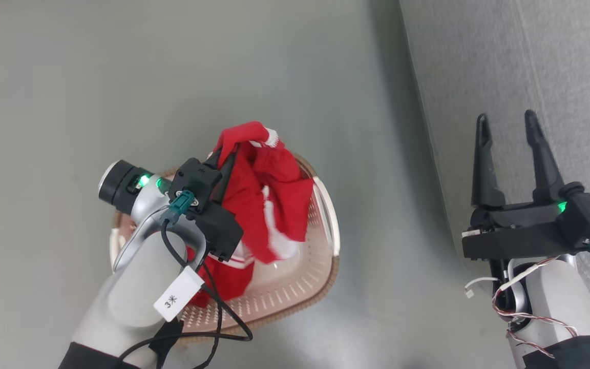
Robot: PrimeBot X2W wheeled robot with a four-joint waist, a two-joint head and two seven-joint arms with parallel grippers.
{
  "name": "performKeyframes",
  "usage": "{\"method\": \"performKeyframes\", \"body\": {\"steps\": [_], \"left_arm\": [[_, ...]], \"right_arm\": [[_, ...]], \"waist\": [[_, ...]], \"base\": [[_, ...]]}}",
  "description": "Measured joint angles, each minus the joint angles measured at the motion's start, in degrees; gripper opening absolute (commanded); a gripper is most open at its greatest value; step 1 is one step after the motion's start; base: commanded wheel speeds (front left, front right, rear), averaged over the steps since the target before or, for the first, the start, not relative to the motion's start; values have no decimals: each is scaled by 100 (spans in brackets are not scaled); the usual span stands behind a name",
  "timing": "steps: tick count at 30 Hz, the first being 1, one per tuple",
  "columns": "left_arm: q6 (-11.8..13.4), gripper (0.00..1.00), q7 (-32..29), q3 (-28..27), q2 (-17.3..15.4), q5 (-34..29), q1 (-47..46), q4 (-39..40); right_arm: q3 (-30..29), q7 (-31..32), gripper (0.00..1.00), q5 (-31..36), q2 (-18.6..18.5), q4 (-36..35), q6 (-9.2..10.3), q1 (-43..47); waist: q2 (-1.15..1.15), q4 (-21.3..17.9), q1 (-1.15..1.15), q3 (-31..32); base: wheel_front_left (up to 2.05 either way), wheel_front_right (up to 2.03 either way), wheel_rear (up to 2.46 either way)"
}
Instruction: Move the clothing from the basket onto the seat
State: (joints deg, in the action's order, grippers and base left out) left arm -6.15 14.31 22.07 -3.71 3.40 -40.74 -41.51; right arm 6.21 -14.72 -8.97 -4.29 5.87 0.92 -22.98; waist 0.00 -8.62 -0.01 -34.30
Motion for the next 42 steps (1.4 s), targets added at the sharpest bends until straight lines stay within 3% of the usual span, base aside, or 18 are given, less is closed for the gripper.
{"method": "performKeyframes", "body": {"steps": [9,25,42], "left_arm": [[-76,0,0,38,-10,170,13,521],[-136,0,0,89,-162,683,10,677],[-140,0,-67,677,-249,1321,591,790]], "right_arm": [[67,0,100,-1,0,544,-167,-31],[347,1,100,-1,19,1407,-419,83],[770,1,100,-8,60,1878,-558,819]], "waist": [[0,252,0,774],[0,520,0,2258],[-1,573,-1,3709]], "base": [[0,0,0],[0,0,0],[0,0,0]]}}
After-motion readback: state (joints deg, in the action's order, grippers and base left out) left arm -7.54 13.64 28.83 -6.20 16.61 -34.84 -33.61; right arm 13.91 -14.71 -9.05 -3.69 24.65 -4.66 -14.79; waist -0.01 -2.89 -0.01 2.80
